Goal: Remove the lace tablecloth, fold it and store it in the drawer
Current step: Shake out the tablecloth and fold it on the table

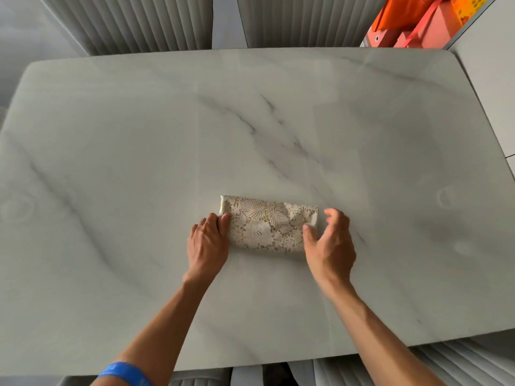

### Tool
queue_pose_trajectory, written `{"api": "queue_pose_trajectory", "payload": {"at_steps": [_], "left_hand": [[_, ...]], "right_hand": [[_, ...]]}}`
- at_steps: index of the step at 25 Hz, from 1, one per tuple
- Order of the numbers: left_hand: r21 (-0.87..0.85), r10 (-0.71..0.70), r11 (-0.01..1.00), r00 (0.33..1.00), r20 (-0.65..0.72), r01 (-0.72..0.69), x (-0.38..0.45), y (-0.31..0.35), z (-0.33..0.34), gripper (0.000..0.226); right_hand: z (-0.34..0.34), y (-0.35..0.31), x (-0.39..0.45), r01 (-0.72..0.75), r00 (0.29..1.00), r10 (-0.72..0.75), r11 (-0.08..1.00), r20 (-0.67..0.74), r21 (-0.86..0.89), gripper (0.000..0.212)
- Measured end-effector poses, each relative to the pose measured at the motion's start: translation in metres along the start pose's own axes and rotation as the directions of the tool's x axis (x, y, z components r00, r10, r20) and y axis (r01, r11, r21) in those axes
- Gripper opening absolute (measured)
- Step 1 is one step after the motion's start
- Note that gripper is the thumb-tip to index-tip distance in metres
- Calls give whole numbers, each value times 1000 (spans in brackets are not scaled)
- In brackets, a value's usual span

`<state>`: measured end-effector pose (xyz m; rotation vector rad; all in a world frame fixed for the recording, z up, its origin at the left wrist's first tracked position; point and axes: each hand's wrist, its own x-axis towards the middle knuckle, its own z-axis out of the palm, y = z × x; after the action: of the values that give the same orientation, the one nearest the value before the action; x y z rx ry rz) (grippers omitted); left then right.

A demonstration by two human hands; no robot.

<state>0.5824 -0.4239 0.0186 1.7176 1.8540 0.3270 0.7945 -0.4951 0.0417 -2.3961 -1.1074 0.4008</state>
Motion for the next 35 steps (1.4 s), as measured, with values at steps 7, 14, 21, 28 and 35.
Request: {"api": "queue_pose_trajectory", "payload": {"at_steps": [7, 14, 21, 28, 35], "left_hand": [[97, 92, 991, 995, 32, -95, 12, -6, -4, 41], [-256, -308, 922, 951, -33, 290, -16, 13, -2, 38], [-706, -434, 357, 777, 455, 612, -71, 33, 3, 27], [-756, -116, 489, 891, 439, 436, -99, 47, -72, 30], [-935, 31, 171, 946, 322, 312, -183, 4, -187, 51]], "right_hand": [[60, -32, 7, 653, 745, -503, 685, 438, -324, 63], [66, -41, 8, 545, 805, -328, 739, 495, -395, 67], [33, -50, -38, 137, 871, 62, 921, 487, -364, 72], [-37, -79, -81, 500, 826, -458, 865, 329, -51, 58], [-71, -164, -143, 750, 507, -743, 630, 437, 202, 66]]}}
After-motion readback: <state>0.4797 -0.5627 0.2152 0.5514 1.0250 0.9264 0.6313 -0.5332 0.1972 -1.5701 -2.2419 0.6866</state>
